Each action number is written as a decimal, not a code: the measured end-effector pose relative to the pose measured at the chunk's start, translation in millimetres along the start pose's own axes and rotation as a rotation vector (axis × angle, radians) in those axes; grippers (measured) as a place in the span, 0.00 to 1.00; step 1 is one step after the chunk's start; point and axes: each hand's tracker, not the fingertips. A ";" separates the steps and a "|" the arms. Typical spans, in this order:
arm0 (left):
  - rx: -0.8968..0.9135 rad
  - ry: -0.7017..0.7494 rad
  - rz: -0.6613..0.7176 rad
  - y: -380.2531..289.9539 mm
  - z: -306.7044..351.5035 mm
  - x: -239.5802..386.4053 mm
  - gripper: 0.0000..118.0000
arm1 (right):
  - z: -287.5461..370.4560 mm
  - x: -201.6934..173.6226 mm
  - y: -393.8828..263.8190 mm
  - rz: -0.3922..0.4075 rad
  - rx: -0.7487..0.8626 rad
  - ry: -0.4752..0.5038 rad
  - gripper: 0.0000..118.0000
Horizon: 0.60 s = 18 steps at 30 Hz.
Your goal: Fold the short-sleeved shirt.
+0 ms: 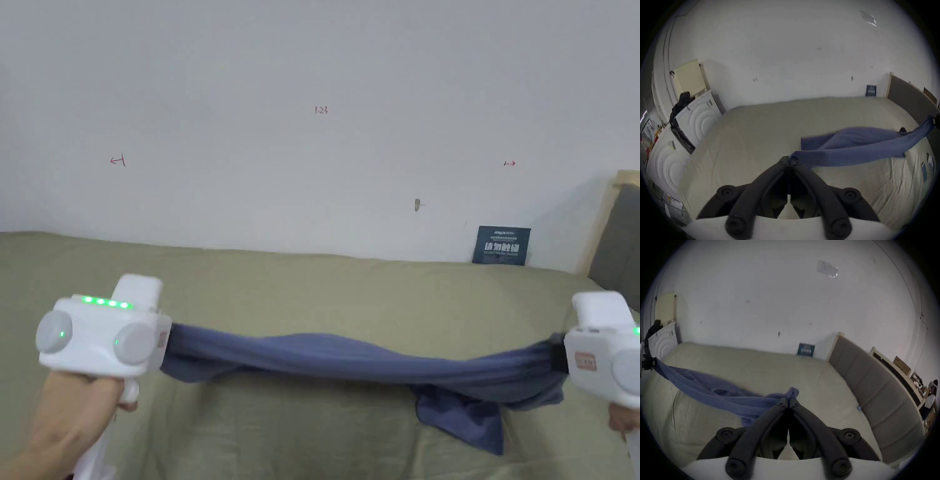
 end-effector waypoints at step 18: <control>-0.133 -0.078 0.044 -238.4 136.8 -65.6 0.01 | 153.6 7.2 -257.5 -0.124 -0.185 0.117 0.00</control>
